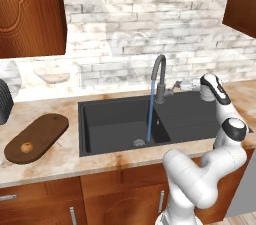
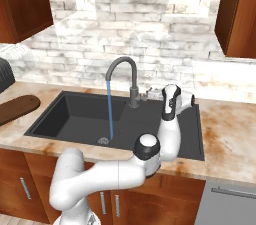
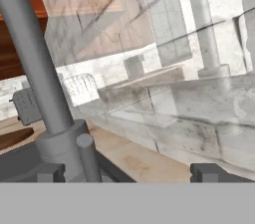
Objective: Pick the tangerine from the sink and place it on the cutting board to airdry. Then turn off the sink faucet.
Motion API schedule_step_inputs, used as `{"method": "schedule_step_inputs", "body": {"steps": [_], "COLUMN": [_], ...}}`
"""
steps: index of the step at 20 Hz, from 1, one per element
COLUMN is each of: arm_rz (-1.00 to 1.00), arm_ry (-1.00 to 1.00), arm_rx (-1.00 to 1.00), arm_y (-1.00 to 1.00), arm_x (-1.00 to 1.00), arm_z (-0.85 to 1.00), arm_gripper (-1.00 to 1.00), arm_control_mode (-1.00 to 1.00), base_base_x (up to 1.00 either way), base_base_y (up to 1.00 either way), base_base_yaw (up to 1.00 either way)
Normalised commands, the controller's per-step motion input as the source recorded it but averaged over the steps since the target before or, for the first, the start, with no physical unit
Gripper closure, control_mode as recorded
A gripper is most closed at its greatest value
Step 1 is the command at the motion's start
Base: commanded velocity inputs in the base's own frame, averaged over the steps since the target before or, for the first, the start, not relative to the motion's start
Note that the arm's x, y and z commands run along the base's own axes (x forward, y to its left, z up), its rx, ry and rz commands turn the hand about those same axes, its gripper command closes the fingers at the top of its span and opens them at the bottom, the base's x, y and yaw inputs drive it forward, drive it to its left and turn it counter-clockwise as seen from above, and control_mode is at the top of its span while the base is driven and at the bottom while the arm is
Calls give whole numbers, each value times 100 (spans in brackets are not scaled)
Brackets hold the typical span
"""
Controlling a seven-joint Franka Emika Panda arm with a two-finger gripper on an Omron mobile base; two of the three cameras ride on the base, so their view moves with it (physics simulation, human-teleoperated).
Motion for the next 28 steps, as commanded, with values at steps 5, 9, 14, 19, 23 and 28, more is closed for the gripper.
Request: {"method": "schedule_step_inputs", "body": {"steps": [5,9,14,19,23,28], "arm_rz": [0,0,1,14,21,18], "arm_ry": [0,0,0,-1,0,0], "arm_rx": [0,0,0,-3,-9,-7], "arm_y": [14,29,39,53,73,52], "arm_x": [34,35,48,49,46,41], "arm_z": [-13,-14,-8,-1,-7,-8], "arm_gripper": [-100,-100,-100,-100,-100,-100], "arm_control_mode": [-100,-100,-100,-100,-100,-100], "base_base_x": [0,0,0,0,0,0], "base_base_y": [0,0,0,0,0,0], "base_base_yaw": [0,0,0,0,0,0]}}
